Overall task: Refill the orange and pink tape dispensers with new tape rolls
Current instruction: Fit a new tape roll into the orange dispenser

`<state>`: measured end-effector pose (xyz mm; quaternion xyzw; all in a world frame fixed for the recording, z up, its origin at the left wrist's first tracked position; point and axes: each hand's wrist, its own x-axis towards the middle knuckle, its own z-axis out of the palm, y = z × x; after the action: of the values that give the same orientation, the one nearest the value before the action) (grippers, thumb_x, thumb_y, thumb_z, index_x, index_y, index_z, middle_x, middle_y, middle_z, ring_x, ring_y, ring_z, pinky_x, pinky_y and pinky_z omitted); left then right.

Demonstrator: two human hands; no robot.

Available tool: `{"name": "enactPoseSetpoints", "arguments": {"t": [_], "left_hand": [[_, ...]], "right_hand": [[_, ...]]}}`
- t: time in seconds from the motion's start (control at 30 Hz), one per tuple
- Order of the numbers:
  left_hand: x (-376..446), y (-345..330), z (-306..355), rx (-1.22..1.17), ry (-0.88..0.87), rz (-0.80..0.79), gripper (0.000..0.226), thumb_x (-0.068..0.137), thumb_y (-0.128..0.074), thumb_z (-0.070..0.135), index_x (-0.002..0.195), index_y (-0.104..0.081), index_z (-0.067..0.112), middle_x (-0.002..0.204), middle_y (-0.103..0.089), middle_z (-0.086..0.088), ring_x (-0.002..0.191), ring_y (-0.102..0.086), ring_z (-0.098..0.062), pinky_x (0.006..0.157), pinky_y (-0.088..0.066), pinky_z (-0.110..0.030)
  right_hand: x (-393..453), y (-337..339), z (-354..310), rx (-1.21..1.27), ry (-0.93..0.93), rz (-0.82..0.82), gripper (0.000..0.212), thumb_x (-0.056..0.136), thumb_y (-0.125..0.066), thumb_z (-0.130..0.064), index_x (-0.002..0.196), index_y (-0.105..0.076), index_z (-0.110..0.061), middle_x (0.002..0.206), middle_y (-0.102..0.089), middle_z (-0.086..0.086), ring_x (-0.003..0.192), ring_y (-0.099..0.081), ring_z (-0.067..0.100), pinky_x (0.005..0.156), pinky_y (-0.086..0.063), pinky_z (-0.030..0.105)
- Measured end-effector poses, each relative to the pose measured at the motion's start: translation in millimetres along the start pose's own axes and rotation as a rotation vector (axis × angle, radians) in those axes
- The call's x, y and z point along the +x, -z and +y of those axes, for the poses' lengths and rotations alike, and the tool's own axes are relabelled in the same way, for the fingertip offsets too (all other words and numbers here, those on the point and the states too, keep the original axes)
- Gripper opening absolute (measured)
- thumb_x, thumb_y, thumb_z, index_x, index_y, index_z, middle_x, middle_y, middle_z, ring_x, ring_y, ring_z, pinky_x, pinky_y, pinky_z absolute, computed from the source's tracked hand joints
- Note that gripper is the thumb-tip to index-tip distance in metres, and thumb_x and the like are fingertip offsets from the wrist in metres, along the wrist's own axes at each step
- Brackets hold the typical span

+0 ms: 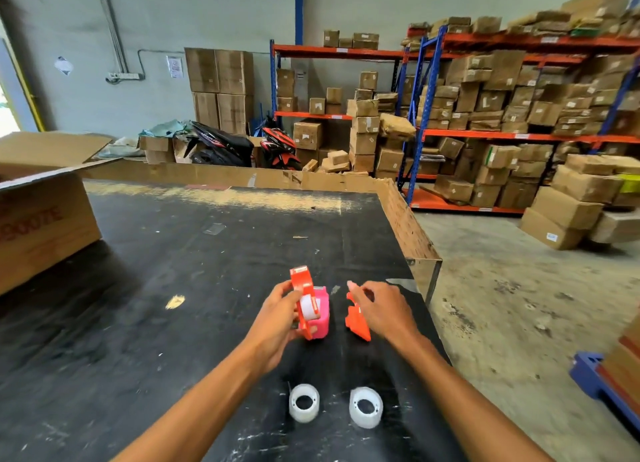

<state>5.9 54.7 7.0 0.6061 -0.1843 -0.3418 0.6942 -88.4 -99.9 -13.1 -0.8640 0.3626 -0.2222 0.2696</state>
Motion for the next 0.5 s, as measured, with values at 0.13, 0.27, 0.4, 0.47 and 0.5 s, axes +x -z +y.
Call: {"name": "enactPoseSetpoints", "arguments": {"t": [0.13, 0.27, 0.4, 0.47, 0.5], "left_hand": [[-10, -12, -1, 0.018, 0.012, -0.117, 0.029, 0.096, -0.049, 0.021, 0.123, -0.053, 0.012, 0.090, -0.068, -0.009, 0.071, -0.066, -0.019, 0.065, -0.055, -0.036], [-28, -23, -7, 0.029, 0.004, -0.265, 0.027, 0.097, -0.046, 0.022, 0.120, -0.057, 0.015, 0.089, -0.072, -0.003, 0.064, -0.068, -0.011, 0.070, -0.056, -0.037], [-43, -23, -13, 0.067, 0.015, -0.325, 0.028, 0.098, -0.044, 0.025, 0.123, -0.055, 0.017, 0.100, -0.074, -0.009, 0.081, -0.071, -0.020, 0.078, -0.057, -0.043], [-49, -21, -16, 0.056, 0.043, -0.315, 0.029, 0.098, -0.045, 0.026, 0.125, -0.052, 0.017, 0.108, -0.071, -0.015, 0.094, -0.069, -0.029, 0.085, -0.056, -0.049], [-52, -20, -17, 0.056, 0.051, -0.308, 0.028, 0.098, -0.046, 0.026, 0.125, -0.050, 0.017, 0.111, -0.069, -0.016, 0.099, -0.068, -0.032, 0.087, -0.055, -0.051]], "right_hand": [[-37, 26, -23, 0.407, 0.176, -0.204, 0.022, 0.086, -0.066, -0.033, 0.095, -0.073, -0.014, 0.086, -0.073, 0.013, 0.070, -0.062, 0.009, 0.067, -0.054, 0.029], [-69, 36, -28, 0.320, 0.273, -0.231, 0.025, 0.083, -0.072, -0.026, 0.105, -0.071, -0.016, 0.089, -0.074, 0.007, 0.076, -0.061, 0.008, 0.072, -0.053, 0.027], [-96, 50, -21, 0.369, 0.155, -0.155, 0.024, 0.083, -0.071, -0.023, 0.102, -0.070, -0.009, 0.089, -0.072, 0.016, 0.075, -0.061, 0.011, 0.068, -0.051, 0.024], [-108, 56, -7, 0.340, 0.068, -0.145, 0.020, 0.083, -0.071, -0.024, 0.096, -0.071, -0.008, 0.082, -0.073, 0.014, 0.072, -0.061, 0.013, 0.070, -0.051, 0.030], [-114, 58, 2, 0.293, 0.022, -0.150, 0.018, 0.082, -0.072, -0.026, 0.091, -0.072, -0.011, 0.078, -0.073, 0.013, 0.070, -0.060, 0.012, 0.070, -0.050, 0.033]]}}
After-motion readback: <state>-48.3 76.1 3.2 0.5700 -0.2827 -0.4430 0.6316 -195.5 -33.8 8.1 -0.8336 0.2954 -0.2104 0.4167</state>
